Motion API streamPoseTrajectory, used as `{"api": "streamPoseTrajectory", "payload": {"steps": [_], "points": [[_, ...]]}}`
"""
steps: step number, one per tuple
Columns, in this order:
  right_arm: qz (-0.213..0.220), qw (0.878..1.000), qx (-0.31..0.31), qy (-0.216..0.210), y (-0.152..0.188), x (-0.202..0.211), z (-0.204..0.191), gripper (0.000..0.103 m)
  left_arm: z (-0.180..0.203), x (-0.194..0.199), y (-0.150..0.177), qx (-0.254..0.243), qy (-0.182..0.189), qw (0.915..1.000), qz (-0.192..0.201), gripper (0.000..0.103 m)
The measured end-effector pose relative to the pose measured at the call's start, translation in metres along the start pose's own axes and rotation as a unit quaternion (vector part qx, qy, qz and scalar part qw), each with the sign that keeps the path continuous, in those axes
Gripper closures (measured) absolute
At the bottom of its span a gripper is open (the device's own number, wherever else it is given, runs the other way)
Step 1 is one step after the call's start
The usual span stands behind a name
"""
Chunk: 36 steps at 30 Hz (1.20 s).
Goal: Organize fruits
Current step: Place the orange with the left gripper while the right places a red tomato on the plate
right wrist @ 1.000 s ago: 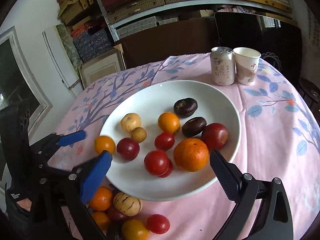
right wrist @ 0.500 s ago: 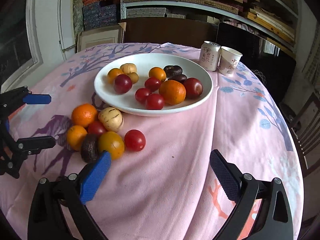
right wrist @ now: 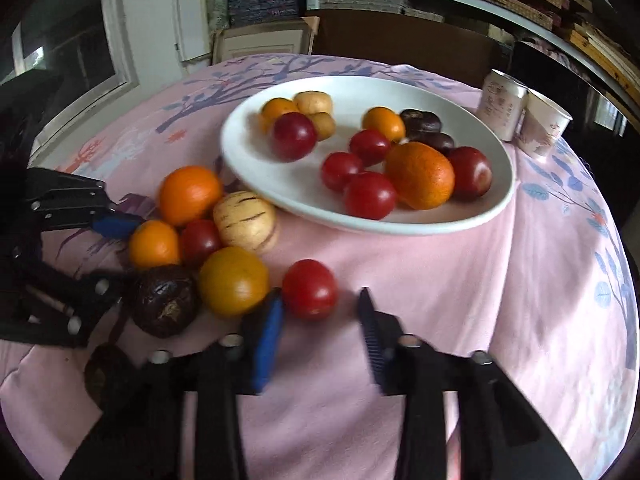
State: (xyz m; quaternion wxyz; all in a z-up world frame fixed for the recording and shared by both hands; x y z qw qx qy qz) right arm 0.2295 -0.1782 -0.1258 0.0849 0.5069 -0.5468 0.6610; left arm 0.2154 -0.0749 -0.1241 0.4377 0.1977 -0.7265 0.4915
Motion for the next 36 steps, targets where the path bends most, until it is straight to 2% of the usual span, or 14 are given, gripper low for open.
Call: {"api": "streamPoseTrajectory", "payload": {"steps": [2,4,10,11,14,17,21,26,27,28,29,30,32,36], "points": [[-0.001,1.000,0.009,0.025,0.003,0.003,-0.010,0.078,-0.002,0.004,0.003,0.004,0.010,0.9999,-0.004,0.069],[0.013,1.000,0.001,0.016,0.006,0.013,-0.016,0.078,-0.007,0.012,0.005,0.008,0.007,0.9999,0.002,0.069],[0.100,0.993,-0.041,0.043,-0.005,0.064,-0.002,0.078,-0.027,0.049,-0.004,0.052,0.027,0.9981,0.019,0.069],[0.112,0.992,-0.045,0.045,-0.010,0.071,0.001,0.078,-0.027,0.056,-0.012,0.050,0.026,0.9979,0.033,0.069],[0.146,0.986,-0.071,0.047,-0.033,0.084,0.016,0.078,-0.033,0.065,-0.043,0.039,-0.017,0.9965,0.072,0.069],[0.160,0.982,-0.091,0.039,-0.060,0.084,0.032,0.078,-0.044,0.055,-0.085,0.050,-0.043,0.9934,0.094,0.069],[0.140,0.984,-0.094,0.064,-0.101,0.059,0.062,0.078,-0.064,0.020,-0.136,0.058,-0.080,0.9891,0.109,0.069],[0.109,0.984,-0.129,0.056,-0.130,0.012,0.098,0.077,-0.093,-0.035,-0.174,0.119,-0.067,0.9869,0.086,0.069],[0.096,0.985,-0.131,0.056,-0.131,0.003,0.103,0.063,-0.097,-0.044,-0.175,0.130,-0.063,0.9865,0.077,0.060],[0.080,0.986,-0.133,0.059,-0.130,-0.004,0.107,0.049,-0.100,-0.049,-0.176,0.139,-0.062,0.9858,0.071,0.047],[0.072,0.985,-0.141,0.066,-0.129,-0.006,0.111,0.024,-0.104,-0.051,-0.173,0.152,-0.068,0.9836,0.068,0.012],[0.080,0.983,-0.149,0.074,-0.126,-0.003,0.114,0.017,-0.108,-0.048,-0.167,0.163,-0.079,0.9806,0.076,0.004],[0.111,0.979,-0.153,0.075,-0.119,0.014,0.113,0.015,-0.109,-0.037,-0.155,0.156,-0.082,0.9804,0.089,0.005],[0.114,0.980,-0.148,0.063,-0.089,0.050,0.085,0.007,-0.101,-0.010,-0.111,0.114,-0.063,0.9902,0.049,0.004]]}}
Point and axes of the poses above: each gripper's, at about its wrist camera, not at the fingertips, and x roughly against the way its jaws point, z to its right, y to its underside, the point moved 6 cm from there along -x, roughly the way its jaws point, and after that the axes turned 9 degrees about -y, right-handed, at the moved point
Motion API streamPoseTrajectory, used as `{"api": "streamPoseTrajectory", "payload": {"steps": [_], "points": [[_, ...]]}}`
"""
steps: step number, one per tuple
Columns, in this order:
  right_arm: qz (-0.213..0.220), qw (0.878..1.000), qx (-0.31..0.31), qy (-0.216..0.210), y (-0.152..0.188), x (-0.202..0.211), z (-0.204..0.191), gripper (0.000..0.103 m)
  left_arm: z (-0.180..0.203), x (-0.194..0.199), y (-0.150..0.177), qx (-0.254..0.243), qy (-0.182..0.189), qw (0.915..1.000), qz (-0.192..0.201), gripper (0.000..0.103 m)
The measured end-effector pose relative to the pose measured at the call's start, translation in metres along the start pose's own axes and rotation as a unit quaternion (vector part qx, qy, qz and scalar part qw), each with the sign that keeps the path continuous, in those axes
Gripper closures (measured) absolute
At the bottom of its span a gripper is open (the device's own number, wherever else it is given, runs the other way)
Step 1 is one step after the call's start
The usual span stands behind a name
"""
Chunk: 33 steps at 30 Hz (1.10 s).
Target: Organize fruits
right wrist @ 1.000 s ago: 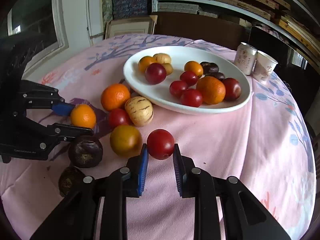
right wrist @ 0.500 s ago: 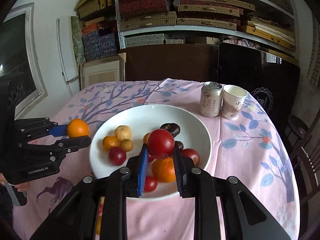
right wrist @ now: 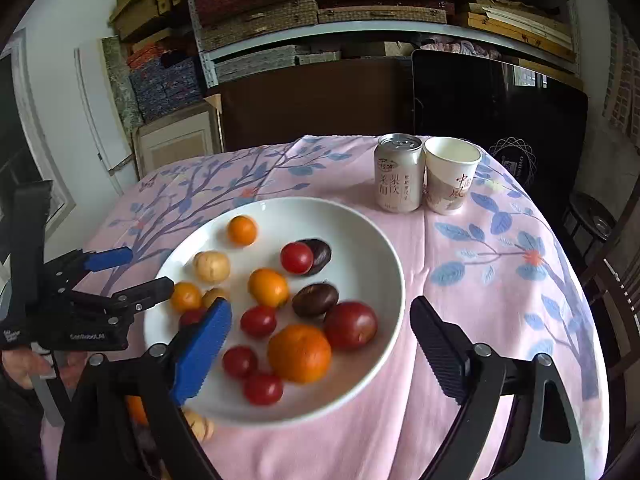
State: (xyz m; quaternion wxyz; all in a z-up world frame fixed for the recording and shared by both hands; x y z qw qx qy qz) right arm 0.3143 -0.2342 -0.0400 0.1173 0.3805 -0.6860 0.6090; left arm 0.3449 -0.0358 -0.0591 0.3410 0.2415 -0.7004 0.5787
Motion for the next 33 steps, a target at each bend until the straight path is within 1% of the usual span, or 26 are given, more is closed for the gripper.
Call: {"api": "streamPoseTrajectory", "payload": {"steps": [2,4,6,8,9,10,12,13,14,15,16,17,19,20,21,22,23,24,25,26,28,29,30,33], "points": [[-0.013,1.000,0.025,0.000,0.029,0.022,-0.020,0.007,0.000,0.026,0.030,-0.019,0.020,0.9996,-0.003,0.004],[-0.029,0.998,0.049,-0.012,0.061,0.036,-0.042,0.007,0.004,0.053,0.063,-0.041,0.043,0.9982,-0.003,0.004],[-0.039,0.997,0.063,-0.021,0.083,0.042,-0.059,0.007,0.015,0.078,0.097,-0.076,0.069,0.9947,0.001,0.004],[-0.054,0.995,0.073,-0.028,0.099,0.038,-0.074,0.007,0.031,0.089,0.121,-0.119,0.078,0.9899,0.003,0.004],[-0.060,0.995,0.072,-0.030,0.104,0.034,-0.080,0.007,0.037,0.091,0.130,-0.135,0.075,0.9879,0.006,0.004],[-0.068,0.995,0.070,-0.035,0.108,0.027,-0.084,0.007,0.045,0.089,0.139,-0.152,0.064,0.9863,0.007,0.004],[-0.084,0.994,0.066,-0.035,0.113,0.012,-0.089,0.007,0.057,0.078,0.149,-0.177,0.047,0.9832,0.000,0.004],[-0.088,0.993,0.064,-0.032,0.115,0.006,-0.090,0.007,0.060,0.072,0.151,-0.182,0.037,0.9827,-0.003,0.004],[-0.090,0.993,0.064,-0.030,0.118,0.002,-0.092,0.007,0.059,0.070,0.145,-0.166,0.034,0.9855,0.015,0.004],[-0.092,0.993,0.063,-0.025,0.120,-0.001,-0.092,0.007,0.057,0.066,0.141,-0.159,0.026,0.9869,0.014,0.004],[-0.095,0.993,0.066,-0.022,0.122,-0.005,-0.092,0.007,0.056,0.059,0.138,-0.159,0.023,0.9869,0.001,0.004],[-0.090,0.994,0.063,-0.022,0.122,-0.006,-0.093,0.008,0.058,0.053,0.137,-0.156,0.047,0.9865,-0.011,0.004],[-0.090,0.994,0.052,-0.031,0.123,-0.009,-0.090,0.011,0.059,0.043,0.141,-0.140,0.073,0.9871,-0.025,0.006],[-0.094,0.994,0.049,-0.036,0.124,-0.010,-0.089,0.016,0.061,0.042,0.143,-0.136,0.093,0.9861,-0.020,0.019],[-0.098,0.993,0.048,-0.039,0.127,-0.012,-0.088,0.026,0.062,0.044,0.144,-0.137,0.099,0.9856,-0.014,0.028],[-0.106,0.992,0.046,-0.041,0.129,-0.015,-0.087,0.034,0.065,0.046,0.144,-0.150,0.103,0.9833,-0.011,0.039],[-0.104,0.993,0.049,-0.039,0.130,-0.015,-0.087,0.044,0.069,0.049,0.146,-0.169,0.100,0.9805,-0.004,0.057],[-0.102,0.992,0.054,-0.046,0.130,-0.013,-0.090,0.065,0.072,0.052,0.148,-0.182,0.103,0.9778,0.003,0.062],[-0.106,0.991,0.054,-0.058,0.131,-0.012,-0.094,0.066,0.075,0.053,0.150,-0.185,0.101,0.9775,0.006,0.062],[-0.107,0.991,0.055,-0.050,0.132,-0.010,-0.096,0.066,0.075,0.054,0.150,-0.182,0.104,0.9777,0.001,0.062],[-0.098,0.992,0.070,-0.044,0.132,-0.004,-0.102,0.066,0.072,0.057,0.144,-0.168,0.122,0.9779,-0.018,0.062],[-0.091,0.992,0.072,-0.045,0.129,0.001,-0.103,0.066,0.069,0.064,0.139,-0.164,0.125,0.9784,-0.011,0.062],[-0.080,0.993,0.073,-0.045,0.123,0.008,-0.103,0.066,0.065,0.072,0.130,-0.161,0.123,0.9792,0.006,0.062],[-0.035,0.996,0.081,-0.029,0.094,0.031,-0.096,0.066,0.053,0.091,0.096,-0.150,0.105,0.9815,0.055,0.062]]}}
Point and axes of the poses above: each gripper's, at about its wrist camera, not at the fingertips, and x roughly against the way its jaws point, z to its right, y to its underside, the point moved 6 cm from there along -x, roughly the way its jaws point, and after that the axes turned 9 degrees about -y, right-handed, at the moved point
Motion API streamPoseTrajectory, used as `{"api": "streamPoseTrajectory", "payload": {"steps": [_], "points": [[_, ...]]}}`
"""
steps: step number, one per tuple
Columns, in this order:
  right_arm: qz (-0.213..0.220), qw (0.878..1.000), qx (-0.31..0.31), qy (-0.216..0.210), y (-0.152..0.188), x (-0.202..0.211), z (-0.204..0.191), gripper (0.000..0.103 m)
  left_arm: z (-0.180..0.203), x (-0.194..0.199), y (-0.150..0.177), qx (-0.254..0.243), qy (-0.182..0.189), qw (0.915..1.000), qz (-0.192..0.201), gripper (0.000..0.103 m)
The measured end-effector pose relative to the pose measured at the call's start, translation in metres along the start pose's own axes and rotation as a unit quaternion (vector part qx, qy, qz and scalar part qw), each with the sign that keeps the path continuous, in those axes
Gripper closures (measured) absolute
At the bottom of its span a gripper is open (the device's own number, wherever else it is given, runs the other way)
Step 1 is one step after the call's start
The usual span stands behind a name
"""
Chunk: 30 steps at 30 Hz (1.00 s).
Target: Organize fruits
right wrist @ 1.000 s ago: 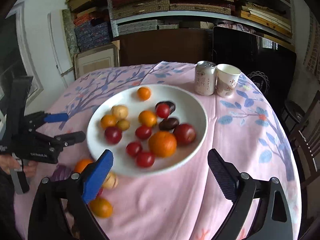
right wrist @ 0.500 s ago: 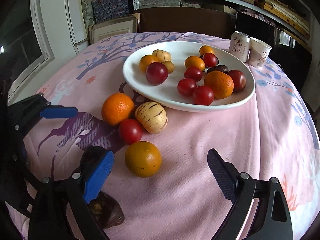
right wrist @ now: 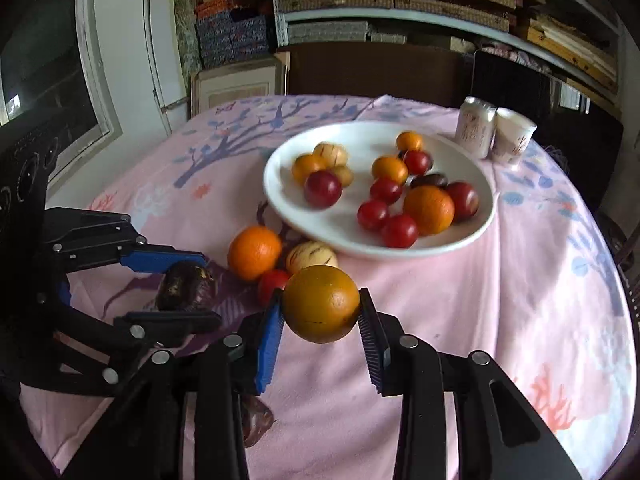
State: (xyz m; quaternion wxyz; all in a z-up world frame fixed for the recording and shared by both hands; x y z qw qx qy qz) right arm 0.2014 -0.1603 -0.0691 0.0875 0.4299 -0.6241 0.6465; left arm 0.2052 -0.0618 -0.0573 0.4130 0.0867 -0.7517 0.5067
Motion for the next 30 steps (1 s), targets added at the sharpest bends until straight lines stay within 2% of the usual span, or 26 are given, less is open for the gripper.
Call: {"api": "streamPoseTrajectory", "payload": {"steps": [2,4,5,7,8,10,11,12,13,14,16,19,22,25,27,30], "points": [[0.027,0.999,-0.001,0.033,-0.024,0.007,0.017,0.066,-0.019,0.000,-0.026,0.015,-0.042,0.9984,0.036,0.062],[0.043,0.998,-0.024,0.050,-0.045,0.003,0.039,0.066,-0.038,-0.014,-0.047,0.034,-0.110,0.9917,0.057,0.062],[0.041,0.997,-0.035,0.047,-0.053,-0.003,0.049,0.066,-0.044,-0.023,-0.053,0.042,-0.113,0.9914,0.052,0.062],[0.040,0.997,-0.055,0.035,-0.066,-0.014,0.064,0.066,-0.054,-0.048,-0.061,0.078,-0.093,0.9922,0.027,0.062],[0.038,0.997,-0.056,0.032,-0.070,-0.021,0.068,0.066,-0.058,-0.064,-0.064,0.100,-0.081,0.9916,0.007,0.062],[0.022,0.999,-0.036,0.016,-0.075,-0.037,0.069,0.063,-0.061,-0.084,-0.067,0.122,-0.073,0.9898,-0.008,0.061],[0.014,0.999,-0.022,0.024,-0.077,-0.044,0.069,0.031,-0.063,-0.092,-0.069,0.131,-0.081,0.9880,-0.010,0.043],[0.008,0.999,-0.013,0.051,-0.077,-0.047,0.071,0.008,-0.066,-0.096,-0.069,0.136,-0.095,0.9860,-0.014,0.020],[0.024,0.997,-0.017,0.077,-0.077,-0.043,0.076,0.007,-0.071,-0.099,-0.069,0.144,-0.116,0.9827,-0.017,0.008],[0.040,0.996,-0.025,0.071,-0.077,-0.036,0.079,0.007,-0.073,-0.099,-0.067,0.148,-0.120,0.9818,-0.009,0.005],[0.043,0.997,-0.046,0.050,-0.073,-0.021,0.085,0.007,-0.075,-0.088,-0.062,0.150,-0.112,0.9823,0.006,0.005],[0.054,0.995,-0.052,0.060,-0.057,0.007,0.085,0.004,-0.068,-0.064,-0.047,0.141,-0.088,0.9860,-0.005,0.004],[0.031,0.997,-0.051,0.045,-0.020,0.028,0.064,0.004,-0.051,-0.040,-0.021,0.112,-0.075,0.9906,-0.025,0.004],[0.028,0.998,-0.049,0.011,0.019,0.039,0.026,0.004,-0.032,-0.032,0.005,0.047,-0.117,0.9911,-0.041,0.004],[0.000,0.999,-0.033,0.004,0.040,0.032,0.003,0.004,-0.022,-0.035,0.016,-0.002,-0.147,0.9879,-0.049,0.004],[-0.051,0.999,-0.011,-0.013,0.064,0.011,-0.024,0.004,-0.023,-0.044,0.022,-0.007,-0.150,0.9871,-0.056,0.004]]}}
Point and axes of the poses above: each gripper's, at about its wrist camera, not at the fingertips, and x roughly against the way its jaws point, z to its right, y to its underside, the point moved 6 cm from there along -x, roughly the way its jaws point, and after that the axes turned 9 degrees about -y, right-handed, at the moved point
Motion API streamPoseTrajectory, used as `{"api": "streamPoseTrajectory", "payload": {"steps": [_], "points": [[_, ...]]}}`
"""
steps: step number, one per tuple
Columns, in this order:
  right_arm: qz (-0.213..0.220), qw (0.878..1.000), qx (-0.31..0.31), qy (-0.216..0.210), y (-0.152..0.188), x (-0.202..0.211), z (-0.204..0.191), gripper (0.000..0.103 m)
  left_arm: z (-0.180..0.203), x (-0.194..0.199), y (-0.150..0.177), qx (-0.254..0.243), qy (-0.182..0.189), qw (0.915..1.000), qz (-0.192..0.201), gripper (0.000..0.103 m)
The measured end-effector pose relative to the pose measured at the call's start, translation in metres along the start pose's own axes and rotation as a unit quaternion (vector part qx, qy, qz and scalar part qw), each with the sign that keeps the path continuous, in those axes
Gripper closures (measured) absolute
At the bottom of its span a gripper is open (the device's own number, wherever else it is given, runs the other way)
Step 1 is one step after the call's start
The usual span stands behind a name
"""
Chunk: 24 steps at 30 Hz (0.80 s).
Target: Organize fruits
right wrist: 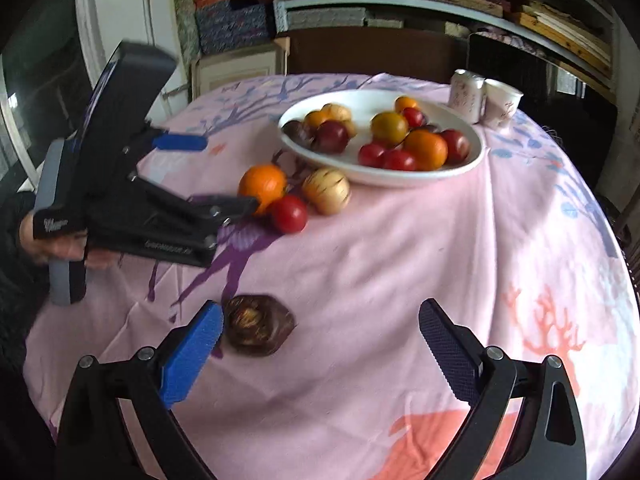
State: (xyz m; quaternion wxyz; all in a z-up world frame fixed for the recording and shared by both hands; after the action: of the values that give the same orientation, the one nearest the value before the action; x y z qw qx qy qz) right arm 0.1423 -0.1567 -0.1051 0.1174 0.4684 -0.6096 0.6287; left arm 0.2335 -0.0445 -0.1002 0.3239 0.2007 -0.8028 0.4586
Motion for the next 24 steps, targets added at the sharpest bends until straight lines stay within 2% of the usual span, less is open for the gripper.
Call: {"api": "streamPoseTrajectory", "payload": {"steps": [2,4,5,6,7,8,9,12,17,22,24], "points": [[-0.019,1.000,0.012,0.001,0.005,-0.012,-0.009,0.004,-0.002,-0.010,0.000,0.017,0.018,0.9996,-0.014,0.004],[-0.038,0.999,0.014,-0.005,0.007,-0.022,-0.011,0.004,-0.007,-0.015,-0.005,0.051,0.033,0.9982,-0.004,0.004],[-0.044,0.999,0.009,-0.015,0.007,-0.026,-0.011,0.009,-0.008,-0.016,-0.006,0.066,0.038,0.9971,0.003,0.008],[-0.048,0.998,0.002,-0.030,0.007,-0.028,-0.012,0.024,-0.007,-0.016,-0.007,0.076,0.059,0.9953,0.011,0.027],[-0.048,0.998,0.000,-0.040,0.006,-0.028,-0.013,0.032,-0.003,-0.015,-0.008,0.086,0.094,0.9918,0.015,0.038],[-0.044,0.998,0.010,-0.049,0.005,-0.027,-0.017,0.057,0.001,-0.014,-0.007,0.091,0.114,0.9892,0.012,0.054],[-0.044,0.997,0.016,-0.059,0.005,-0.027,-0.021,0.057,0.005,-0.013,-0.007,0.089,0.119,0.9888,0.011,0.058],[-0.040,0.998,0.019,-0.047,0.006,-0.026,-0.025,0.057,0.012,-0.009,-0.008,0.066,0.088,0.9938,0.017,0.059],[-0.011,0.999,0.022,-0.047,0.001,0.000,-0.028,0.057,0.009,0.000,-0.006,0.070,0.101,0.9924,0.005,0.059],[0.040,0.997,0.060,0.011,-0.038,0.040,-0.021,0.057,0.000,0.030,-0.021,0.064,0.097,0.9922,0.045,0.059],[0.068,0.996,0.058,0.026,-0.063,0.050,-0.009,0.057,-0.009,0.036,-0.034,0.067,0.081,0.9926,0.060,0.059]]}}
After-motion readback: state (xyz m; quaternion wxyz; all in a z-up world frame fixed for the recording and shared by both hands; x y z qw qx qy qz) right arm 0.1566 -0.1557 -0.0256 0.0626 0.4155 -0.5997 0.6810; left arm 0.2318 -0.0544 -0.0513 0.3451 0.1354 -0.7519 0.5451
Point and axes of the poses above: each gripper's, at about its wrist camera, not at the fingertips, and x roughly against the way its jaws point, z to its right, y to its underside, the point moved 6 cm from there along -x, roughly the way its jaws point, and after that the axes turned 9 degrees about -y, right-handed, at the moved point
